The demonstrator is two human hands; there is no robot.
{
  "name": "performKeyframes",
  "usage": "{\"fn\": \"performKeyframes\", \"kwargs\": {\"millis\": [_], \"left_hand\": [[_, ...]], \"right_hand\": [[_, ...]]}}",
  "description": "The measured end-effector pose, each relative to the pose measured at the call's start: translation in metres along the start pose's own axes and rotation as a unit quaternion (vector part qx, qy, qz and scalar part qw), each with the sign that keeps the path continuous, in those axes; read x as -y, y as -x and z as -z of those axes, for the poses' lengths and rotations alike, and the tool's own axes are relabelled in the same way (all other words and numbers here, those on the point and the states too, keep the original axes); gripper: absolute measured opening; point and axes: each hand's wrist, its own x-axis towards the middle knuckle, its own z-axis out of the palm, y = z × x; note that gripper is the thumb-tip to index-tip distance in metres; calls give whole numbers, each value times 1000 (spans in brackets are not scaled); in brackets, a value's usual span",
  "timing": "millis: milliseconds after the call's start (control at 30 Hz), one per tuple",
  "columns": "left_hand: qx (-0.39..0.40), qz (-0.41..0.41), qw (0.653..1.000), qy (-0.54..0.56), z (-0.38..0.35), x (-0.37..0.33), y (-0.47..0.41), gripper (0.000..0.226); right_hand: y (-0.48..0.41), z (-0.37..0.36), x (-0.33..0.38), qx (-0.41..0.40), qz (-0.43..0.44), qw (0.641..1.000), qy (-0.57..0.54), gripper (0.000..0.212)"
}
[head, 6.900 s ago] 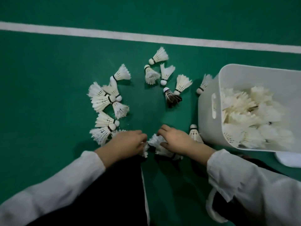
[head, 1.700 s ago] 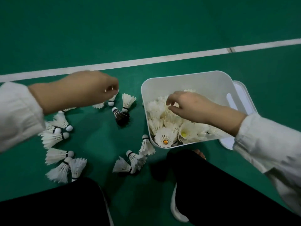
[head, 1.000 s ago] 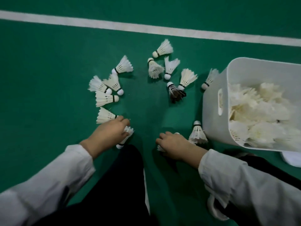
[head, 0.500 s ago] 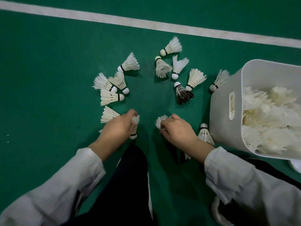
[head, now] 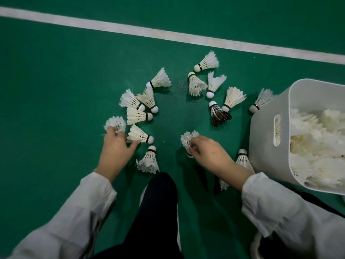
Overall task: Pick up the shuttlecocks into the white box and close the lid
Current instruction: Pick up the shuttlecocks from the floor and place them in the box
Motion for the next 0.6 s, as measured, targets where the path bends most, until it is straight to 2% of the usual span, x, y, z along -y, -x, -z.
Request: {"fn": "performKeyframes", "kwargs": {"millis": [167,400,600], "left_hand": [[-29,-35,999,-9,-11,-1,1,28],[-64,-90,994,15,22,-9,8,22],[-101,-230,968,26,68,-72,27,16]], "right_hand": [[-2,2,0,-11,14,1000,-13,15],[-1,21,6,-51,54,997,-36,15],[13,66,2,-91,102,991,-10,15]]}}
